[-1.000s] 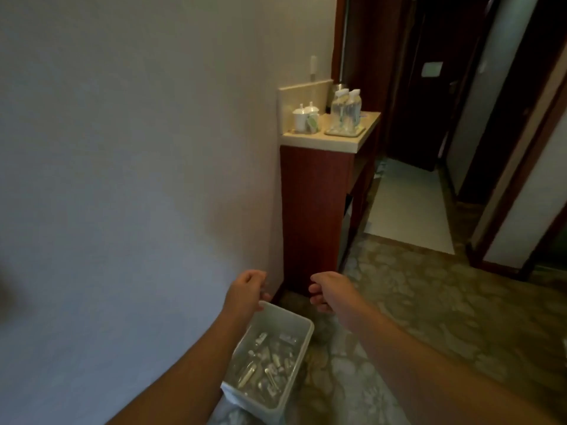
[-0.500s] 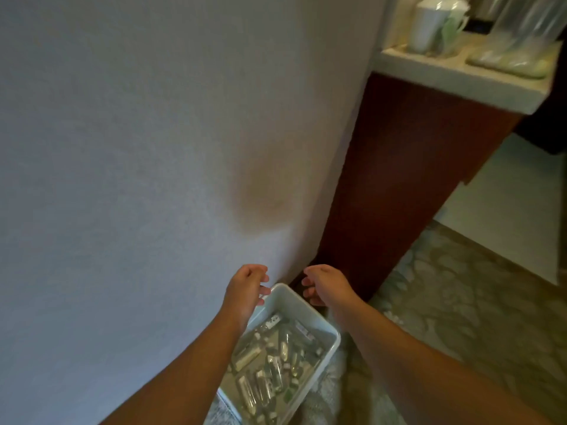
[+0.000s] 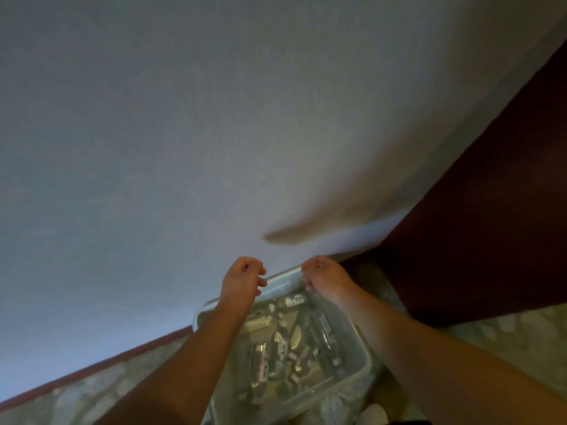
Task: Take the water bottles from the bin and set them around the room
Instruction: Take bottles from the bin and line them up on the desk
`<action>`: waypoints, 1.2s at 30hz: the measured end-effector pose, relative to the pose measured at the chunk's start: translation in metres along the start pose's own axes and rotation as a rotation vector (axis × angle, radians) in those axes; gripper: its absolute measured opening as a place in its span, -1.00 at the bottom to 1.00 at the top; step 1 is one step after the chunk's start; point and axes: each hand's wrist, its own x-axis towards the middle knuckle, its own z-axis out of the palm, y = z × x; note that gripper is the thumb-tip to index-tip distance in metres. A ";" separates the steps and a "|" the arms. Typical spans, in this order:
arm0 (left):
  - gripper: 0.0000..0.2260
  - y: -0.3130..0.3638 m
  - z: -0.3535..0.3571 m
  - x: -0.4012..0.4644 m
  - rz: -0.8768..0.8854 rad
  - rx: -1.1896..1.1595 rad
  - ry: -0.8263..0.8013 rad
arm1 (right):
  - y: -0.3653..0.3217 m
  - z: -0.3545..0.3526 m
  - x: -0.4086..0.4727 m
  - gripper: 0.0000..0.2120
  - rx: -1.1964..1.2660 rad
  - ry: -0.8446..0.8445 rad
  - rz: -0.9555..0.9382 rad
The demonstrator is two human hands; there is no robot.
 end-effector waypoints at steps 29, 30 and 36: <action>-0.21 -0.444 0.129 0.202 -0.201 1.150 -0.212 | 0.327 0.123 0.328 -0.58 -1.128 -0.027 -0.349; -0.22 -0.445 0.129 0.201 -0.195 1.109 -0.187 | 0.327 0.122 0.330 -0.55 -1.086 -0.035 -0.337; -0.33 -0.433 0.123 0.203 -0.204 0.525 -0.088 | 0.328 0.133 0.343 -0.25 -1.200 -0.130 -0.211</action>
